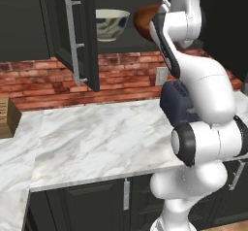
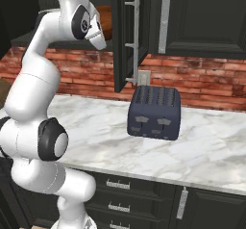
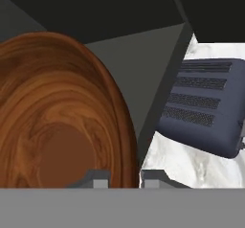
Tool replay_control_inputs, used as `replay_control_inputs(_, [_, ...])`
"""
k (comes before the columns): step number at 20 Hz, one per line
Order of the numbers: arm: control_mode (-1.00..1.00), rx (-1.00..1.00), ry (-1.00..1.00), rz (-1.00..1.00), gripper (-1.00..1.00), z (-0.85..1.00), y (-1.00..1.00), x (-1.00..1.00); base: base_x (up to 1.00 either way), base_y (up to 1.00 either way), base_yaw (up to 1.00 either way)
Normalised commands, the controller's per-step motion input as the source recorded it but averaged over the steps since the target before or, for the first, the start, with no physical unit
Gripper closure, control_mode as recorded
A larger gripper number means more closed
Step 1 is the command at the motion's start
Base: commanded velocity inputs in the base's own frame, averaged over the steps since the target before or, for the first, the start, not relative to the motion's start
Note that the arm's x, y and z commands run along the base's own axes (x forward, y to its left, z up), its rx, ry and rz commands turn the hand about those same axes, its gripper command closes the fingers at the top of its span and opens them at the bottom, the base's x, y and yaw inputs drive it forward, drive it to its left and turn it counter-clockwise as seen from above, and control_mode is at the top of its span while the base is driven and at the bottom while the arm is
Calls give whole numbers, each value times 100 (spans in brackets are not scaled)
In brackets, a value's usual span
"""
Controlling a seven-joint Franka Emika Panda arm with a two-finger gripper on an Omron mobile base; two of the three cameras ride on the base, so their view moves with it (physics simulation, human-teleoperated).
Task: Open the cabinet. Pick the bowls from the counter and place them in the cabinet. Then close the cabinet.
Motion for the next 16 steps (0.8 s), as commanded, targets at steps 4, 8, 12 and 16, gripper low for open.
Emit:
replay_control_inputs(4, [-100, 0, 1, 0, 100, 0, 0, 48, 0, 0, 0])
replay_control_inputs(8, [-100, 0, 0, 0, 100, -1, 0, 55, 0, 0, 0])
replay_control_inputs(12, [-100, -1, 0, 0, 100, -4, 0, 57, 0, 0, 0])
replay_control_inputs(16, [-100, -2, 0, 0, -100, -6, 0, 54, 0, 0, 0])
